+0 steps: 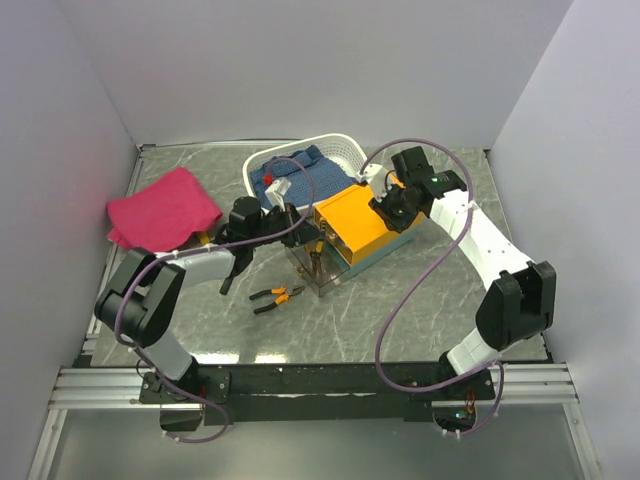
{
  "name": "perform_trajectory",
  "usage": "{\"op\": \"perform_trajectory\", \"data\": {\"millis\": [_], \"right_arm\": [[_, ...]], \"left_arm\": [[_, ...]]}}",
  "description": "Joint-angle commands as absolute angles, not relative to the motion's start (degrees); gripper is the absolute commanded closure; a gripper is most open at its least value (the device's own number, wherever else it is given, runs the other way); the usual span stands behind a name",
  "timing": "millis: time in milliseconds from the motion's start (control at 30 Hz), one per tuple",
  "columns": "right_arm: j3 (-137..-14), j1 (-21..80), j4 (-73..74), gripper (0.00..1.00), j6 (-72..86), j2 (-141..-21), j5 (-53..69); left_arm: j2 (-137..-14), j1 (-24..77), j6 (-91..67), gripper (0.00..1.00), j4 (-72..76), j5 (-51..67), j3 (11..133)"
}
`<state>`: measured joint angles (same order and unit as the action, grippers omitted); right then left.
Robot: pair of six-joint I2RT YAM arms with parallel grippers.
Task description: Sort the tools into containers
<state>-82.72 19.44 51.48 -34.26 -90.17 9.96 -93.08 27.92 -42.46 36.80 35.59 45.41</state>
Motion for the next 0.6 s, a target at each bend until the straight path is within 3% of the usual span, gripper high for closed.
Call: {"op": "perform_trajectory", "data": {"millis": [0,33,67,267,567], "right_arm": [[-81.4,19.1,50.5,0.72,-35.0,-86.4,9.3],[-81.0,19.2,50.5,0.72,-35.0,-86.0,9.3],[-80.8,19.1,50.4,0.71,-35.0,-86.0,9.4],[-80.4,19.2,50.3,0.71,-35.0,-86.0,9.7],[-81.0,19.1,49.7,0.72,-35.2,-86.6,9.7]], "left_arm": [[-93.8,28.2,-40.0,0.98,38.8,34.2,47.4],[-94.1,28.3,-39.6,0.96,38.0,33.6,48.1],[-94.6,28.5,-39.1,0.83,36.9,32.9,48.7],[-94.8,28.7,-37.5,0.49,30.1,31.1,52.3],[-89.8,28.3,-33.8,0.46,22.3,33.5,55.5]]}}
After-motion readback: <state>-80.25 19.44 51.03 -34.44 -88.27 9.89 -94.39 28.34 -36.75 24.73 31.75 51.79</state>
